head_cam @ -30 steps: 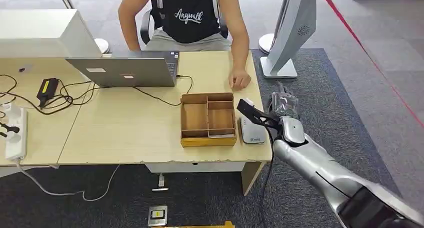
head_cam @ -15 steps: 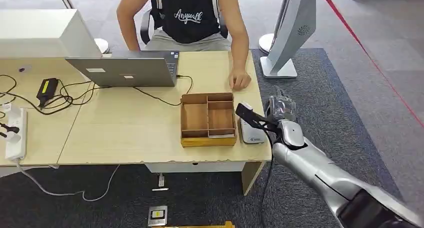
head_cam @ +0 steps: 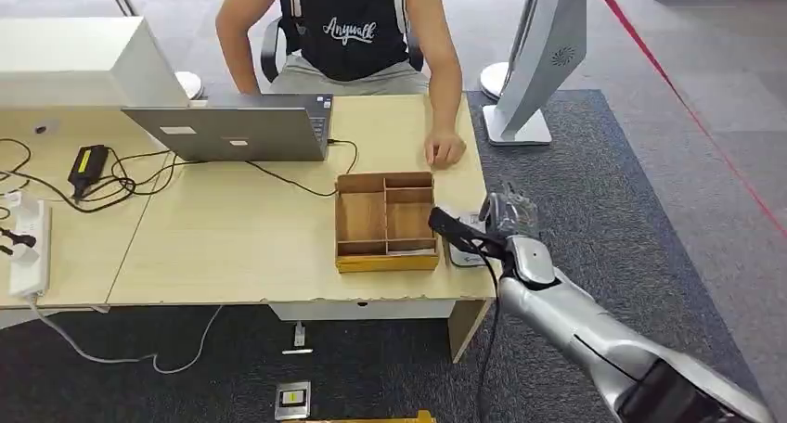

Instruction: Pass the card to the sensor for recognition and then transmit it.

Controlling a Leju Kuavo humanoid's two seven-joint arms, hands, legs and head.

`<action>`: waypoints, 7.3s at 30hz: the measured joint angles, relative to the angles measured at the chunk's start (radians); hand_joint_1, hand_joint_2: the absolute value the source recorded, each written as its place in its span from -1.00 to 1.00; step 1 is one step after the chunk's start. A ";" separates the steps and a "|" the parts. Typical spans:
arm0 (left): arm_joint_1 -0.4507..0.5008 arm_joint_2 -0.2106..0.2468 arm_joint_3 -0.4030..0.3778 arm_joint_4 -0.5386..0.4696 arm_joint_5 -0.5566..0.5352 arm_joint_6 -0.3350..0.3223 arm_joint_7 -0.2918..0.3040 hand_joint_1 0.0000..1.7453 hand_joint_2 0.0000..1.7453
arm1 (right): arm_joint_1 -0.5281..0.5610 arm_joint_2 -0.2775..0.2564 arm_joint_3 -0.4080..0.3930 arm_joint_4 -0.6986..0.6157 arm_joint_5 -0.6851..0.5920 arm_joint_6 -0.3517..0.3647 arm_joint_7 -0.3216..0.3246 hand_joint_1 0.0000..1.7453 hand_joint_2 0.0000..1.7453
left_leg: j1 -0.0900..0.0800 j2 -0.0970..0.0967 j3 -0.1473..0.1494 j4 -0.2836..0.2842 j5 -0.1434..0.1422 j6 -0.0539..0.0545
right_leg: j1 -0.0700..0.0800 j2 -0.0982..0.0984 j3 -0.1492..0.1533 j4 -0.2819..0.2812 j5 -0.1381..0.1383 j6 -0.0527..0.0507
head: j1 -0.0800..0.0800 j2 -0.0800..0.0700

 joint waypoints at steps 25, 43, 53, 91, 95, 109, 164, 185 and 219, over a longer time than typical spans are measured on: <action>0.006 0.002 0.000 0.000 0.010 0.000 -0.001 -1.00 -1.00 | 0.007 0.060 0.015 0.079 -0.025 -0.001 -0.034 1.00 1.00 | 0.000 0.000 0.001 0.000 0.000 0.000 | 0.000 0.000 0.001 0.000 0.000 0.000 | 0.000 0.000; 0.005 0.002 0.000 -0.002 0.005 0.000 0.009 -1.00 -1.00 | 0.010 0.070 0.015 0.115 -0.043 -0.012 -0.048 1.00 1.00 | 0.000 0.000 0.005 0.000 0.000 0.000 | 0.000 0.000 0.004 0.000 0.000 0.000 | 0.000 0.000; 0.005 0.002 -0.002 -0.009 -0.001 0.000 0.019 -1.00 -1.00 | 0.003 0.068 0.006 0.127 -0.047 -0.059 -0.058 1.00 1.00 | 0.000 0.000 0.005 0.000 0.000 0.000 | 0.000 0.000 0.005 0.000 0.000 0.000 | 0.000 0.000; -0.050 -0.014 -0.068 -0.018 -0.039 -0.008 0.031 -1.00 -1.00 | -0.249 0.044 -0.014 -0.139 0.138 0.097 0.066 1.00 1.00 | 0.000 0.000 0.001 0.000 0.002 0.000 | 0.000 0.000 0.001 0.000 0.001 0.000 | 0.000 0.000; -0.055 -0.015 -0.074 -0.018 -0.047 -0.010 0.035 -1.00 -1.00 | -0.261 0.080 0.002 -0.120 0.145 0.109 0.055 1.00 1.00 | 0.000 0.000 0.000 0.000 0.002 0.000 | 0.000 0.000 0.001 0.000 0.001 0.000 | 0.000 0.000; -0.059 0.003 -0.074 -0.017 -0.054 -0.010 0.049 -1.00 -1.00 | -0.338 0.216 0.035 0.017 0.142 0.126 0.047 1.00 1.00 | 0.001 0.000 -0.001 0.000 0.002 0.000 | 0.001 0.000 0.000 0.000 0.001 0.000 | 0.000 0.000; -0.029 0.033 -0.074 -0.007 -0.052 -0.019 0.048 -1.00 -1.00 | -0.380 0.324 0.065 0.267 0.148 0.073 0.056 -1.00 1.00 | 0.001 0.000 -0.001 0.000 0.002 0.000 | 0.001 0.000 -0.001 0.000 0.001 0.000 | 0.000 0.000; 0.005 0.033 -0.072 -0.006 0.021 -0.008 0.045 -1.00 -1.00 | -0.172 0.262 -0.010 -0.071 -0.086 -0.063 -0.275 -1.00 1.00 | 0.001 0.000 -0.001 0.000 0.002 0.000 | 0.001 0.000 -0.001 0.000 0.000 -0.001 | 0.000 0.000; 0.007 0.036 -0.071 -0.005 0.032 -0.008 0.030 -1.00 -1.00 | 0.051 0.125 -0.010 -0.375 0.003 -0.046 -0.253 -1.00 1.00 | 0.001 0.000 -0.001 0.000 0.002 0.000 | 0.001 0.000 -0.001 0.000 0.001 -0.001 | 0.000 0.000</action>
